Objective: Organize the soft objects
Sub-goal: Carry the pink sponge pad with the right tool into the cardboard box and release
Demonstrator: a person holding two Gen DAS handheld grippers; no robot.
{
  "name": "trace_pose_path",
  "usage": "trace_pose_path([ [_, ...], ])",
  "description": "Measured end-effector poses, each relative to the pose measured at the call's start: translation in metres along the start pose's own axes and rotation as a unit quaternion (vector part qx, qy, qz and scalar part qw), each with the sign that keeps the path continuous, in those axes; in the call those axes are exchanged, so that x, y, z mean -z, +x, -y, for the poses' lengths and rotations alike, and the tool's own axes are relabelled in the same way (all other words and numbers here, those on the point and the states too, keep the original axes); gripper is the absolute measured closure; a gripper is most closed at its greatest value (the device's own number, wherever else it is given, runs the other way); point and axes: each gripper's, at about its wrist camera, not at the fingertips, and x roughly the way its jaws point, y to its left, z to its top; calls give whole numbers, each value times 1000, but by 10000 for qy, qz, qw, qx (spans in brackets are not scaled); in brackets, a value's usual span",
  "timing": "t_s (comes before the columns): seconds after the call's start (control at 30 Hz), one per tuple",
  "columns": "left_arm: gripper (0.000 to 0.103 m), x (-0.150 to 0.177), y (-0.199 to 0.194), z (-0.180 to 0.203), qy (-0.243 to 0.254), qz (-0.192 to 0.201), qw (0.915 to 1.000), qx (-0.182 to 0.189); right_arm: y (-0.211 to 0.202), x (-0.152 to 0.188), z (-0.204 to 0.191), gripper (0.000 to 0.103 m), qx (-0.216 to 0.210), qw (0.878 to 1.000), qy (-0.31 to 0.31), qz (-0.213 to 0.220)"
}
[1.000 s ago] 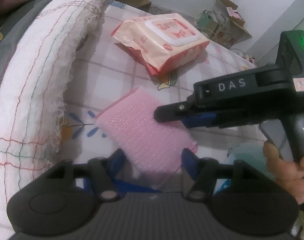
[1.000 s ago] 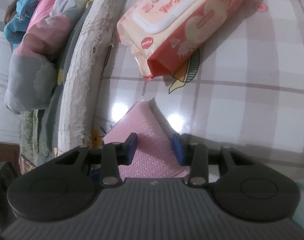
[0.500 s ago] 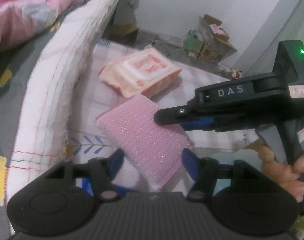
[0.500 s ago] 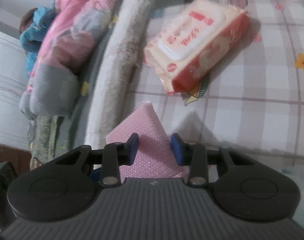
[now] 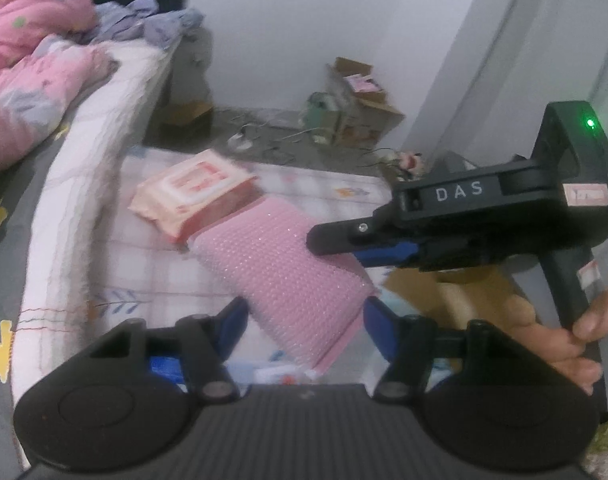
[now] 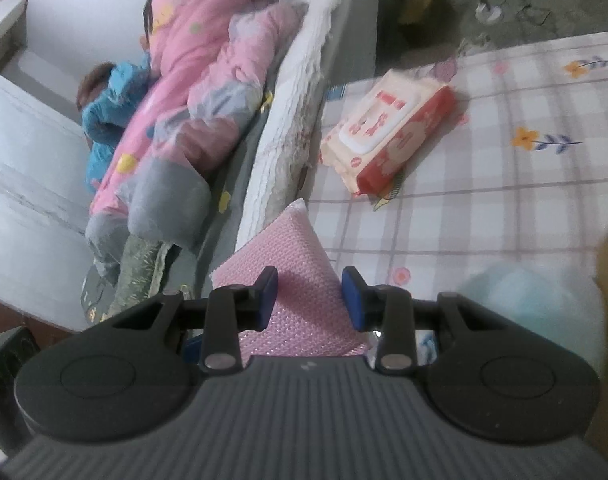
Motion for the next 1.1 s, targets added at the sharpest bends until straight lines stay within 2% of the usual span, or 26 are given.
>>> trace_pose_path([
  [0.27, 39, 8, 6, 84, 534, -60, 9976, 441, -98, 38, 45, 69, 157, 9978, 301, 566],
  [0.43, 39, 15, 34, 142, 934, -269, 9917, 842, -154, 61, 96, 69, 381, 9927, 700, 908],
  [0.57, 39, 19, 67, 178, 1052, -579, 9868, 1083, -189, 76, 142, 69, 590, 9871, 1027, 1081],
  [0.8, 39, 25, 133, 225, 1146, -999, 9799, 1291, -218, 89, 220, 69, 897, 9767, 1500, 1244],
  [0.97, 39, 19, 181, 250, 1182, -1156, 9774, 1321, -219, 76, 262, 69, 1201, 9699, 1596, 1391],
  [1.1, 30, 20, 215, 265, 1258, -1257, 9767, 1199, -216, 64, 284, 69, 1637, 9639, 1383, 1580],
])
